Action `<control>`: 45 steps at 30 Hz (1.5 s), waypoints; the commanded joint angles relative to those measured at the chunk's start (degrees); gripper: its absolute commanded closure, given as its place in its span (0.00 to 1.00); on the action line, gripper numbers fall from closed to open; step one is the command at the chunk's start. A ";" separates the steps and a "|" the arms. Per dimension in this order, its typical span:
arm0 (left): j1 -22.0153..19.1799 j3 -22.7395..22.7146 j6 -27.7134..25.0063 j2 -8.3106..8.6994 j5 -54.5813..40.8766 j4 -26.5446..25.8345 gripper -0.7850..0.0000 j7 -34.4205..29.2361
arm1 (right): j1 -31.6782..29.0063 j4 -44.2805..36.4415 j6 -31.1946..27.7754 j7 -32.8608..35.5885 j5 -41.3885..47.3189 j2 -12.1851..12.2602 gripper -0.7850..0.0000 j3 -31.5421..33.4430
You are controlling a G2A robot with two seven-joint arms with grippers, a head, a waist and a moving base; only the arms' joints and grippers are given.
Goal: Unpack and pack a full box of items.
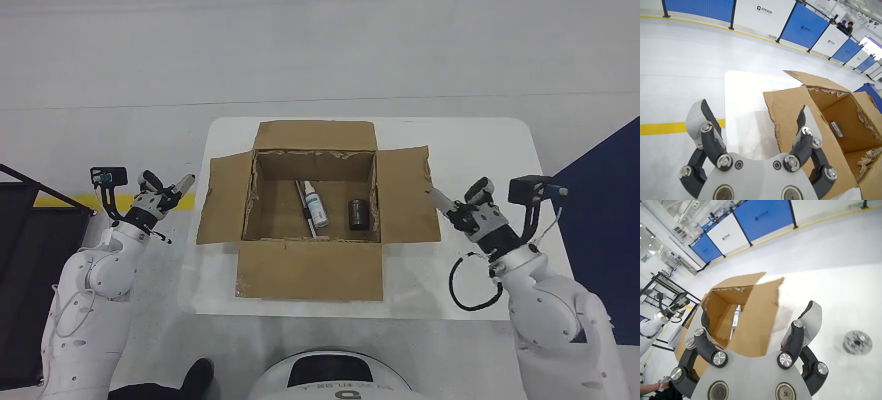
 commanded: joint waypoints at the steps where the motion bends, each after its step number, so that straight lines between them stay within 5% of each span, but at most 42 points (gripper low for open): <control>1: 0.00 0.00 0.00 0.00 0.00 0.00 0.00 0.00 | 1.94 -3.97 0.00 1.41 -3.36 0.03 0.00 -4.17; 10: 0.00 0.00 0.00 0.00 0.00 0.00 0.00 0.00 | 18.40 -2.28 4.50 13.03 -17.42 -1.04 0.00 -29.83; 23: 0.00 0.00 0.00 0.00 0.00 0.00 0.00 0.00 | 18.49 -1.75 4.38 13.34 -17.63 -1.04 0.00 -30.05; 36: 0.00 0.00 0.00 0.00 0.00 0.00 0.00 0.00 | 46.85 27.27 13.81 26.92 -14.75 -6.28 0.01 -49.96; 45: 0.00 0.00 0.00 0.00 0.00 0.00 0.00 0.00 | 54.48 42.30 24.08 31.36 -10.74 -10.26 0.00 -57.51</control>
